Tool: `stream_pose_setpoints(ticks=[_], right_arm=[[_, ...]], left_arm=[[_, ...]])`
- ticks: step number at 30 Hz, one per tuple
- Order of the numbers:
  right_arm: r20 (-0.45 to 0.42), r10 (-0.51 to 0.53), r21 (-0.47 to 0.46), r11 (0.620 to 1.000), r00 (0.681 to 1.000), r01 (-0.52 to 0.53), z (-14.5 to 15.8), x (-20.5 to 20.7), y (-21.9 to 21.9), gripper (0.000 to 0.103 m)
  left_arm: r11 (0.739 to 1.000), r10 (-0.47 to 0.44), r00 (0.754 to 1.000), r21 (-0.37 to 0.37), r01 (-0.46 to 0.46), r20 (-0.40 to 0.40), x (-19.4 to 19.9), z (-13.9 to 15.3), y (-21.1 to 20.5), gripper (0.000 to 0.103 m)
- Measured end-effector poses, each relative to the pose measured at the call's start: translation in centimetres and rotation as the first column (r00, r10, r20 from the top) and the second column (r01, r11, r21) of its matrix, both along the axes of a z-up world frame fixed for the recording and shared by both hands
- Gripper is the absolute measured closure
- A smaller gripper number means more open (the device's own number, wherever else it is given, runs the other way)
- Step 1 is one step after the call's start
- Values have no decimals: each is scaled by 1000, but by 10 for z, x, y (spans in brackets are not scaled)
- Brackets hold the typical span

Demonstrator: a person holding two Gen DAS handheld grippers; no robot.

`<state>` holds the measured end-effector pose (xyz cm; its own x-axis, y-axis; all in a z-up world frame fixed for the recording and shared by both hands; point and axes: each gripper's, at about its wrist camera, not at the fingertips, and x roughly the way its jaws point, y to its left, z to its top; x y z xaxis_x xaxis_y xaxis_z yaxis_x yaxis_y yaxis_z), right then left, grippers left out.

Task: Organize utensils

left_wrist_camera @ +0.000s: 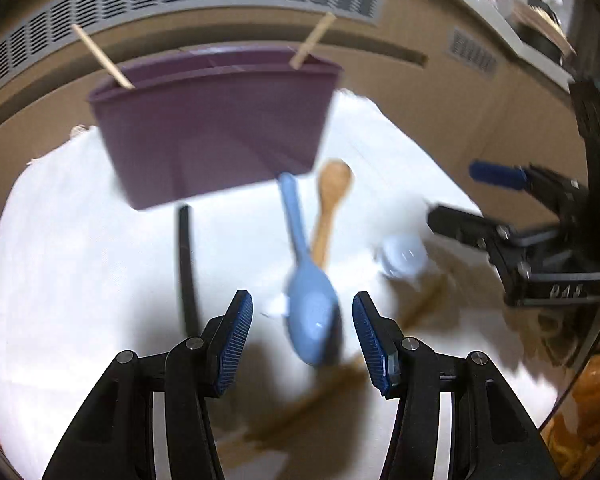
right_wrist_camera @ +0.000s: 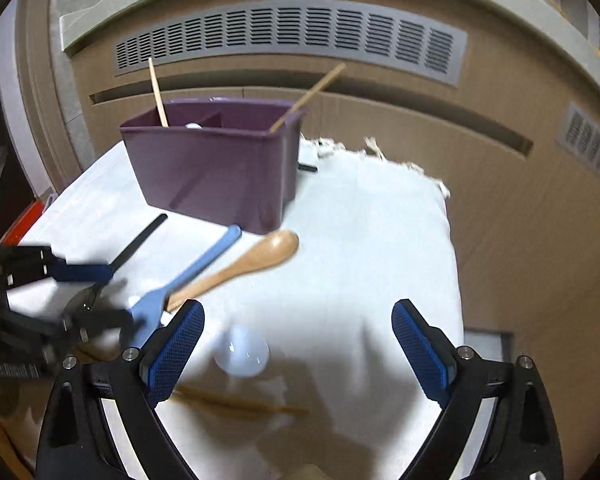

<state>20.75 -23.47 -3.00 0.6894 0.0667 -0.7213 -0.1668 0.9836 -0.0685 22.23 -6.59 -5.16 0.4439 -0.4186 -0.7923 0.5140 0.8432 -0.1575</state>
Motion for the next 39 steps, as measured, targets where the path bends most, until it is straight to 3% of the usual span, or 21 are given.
stream_pose_setpoints(ticks=[9, 14, 21, 30, 35, 37, 39], right_arm=[[-8, -18, 44, 999, 1000, 18, -7, -11, -13, 10], [-18, -8, 40, 999, 1000, 8, -11, -13, -12, 10], [-27, 2, 53, 999, 1000, -1, -8, -1, 2, 10], [-138, -179, 77, 979, 974, 191, -26, 67, 25, 11], [-180, -253, 49, 963, 950, 266, -39, 93, 34, 21], [-199, -254, 39, 963, 946, 267, -44, 99, 40, 38], [-202, -250, 9, 966, 947, 257, -48, 102, 48, 45]], left_arm=[[996, 79, 996, 49, -78, -37, 11, -13, -14, 50], [995, 88, 995, 41, -87, -36, 12, -13, -11, 68], [991, 133, 991, -14, -133, -14, 11, 1, 12, 68], [973, 227, 971, -60, -223, 72, -2, 22, 62, 68], [960, 266, 960, -116, -256, 83, -6, 29, 87, 68], [954, 278, 956, -143, -264, 90, -7, 32, 93, 68], [950, 286, 953, -160, -269, 98, -9, 35, 97, 68]])
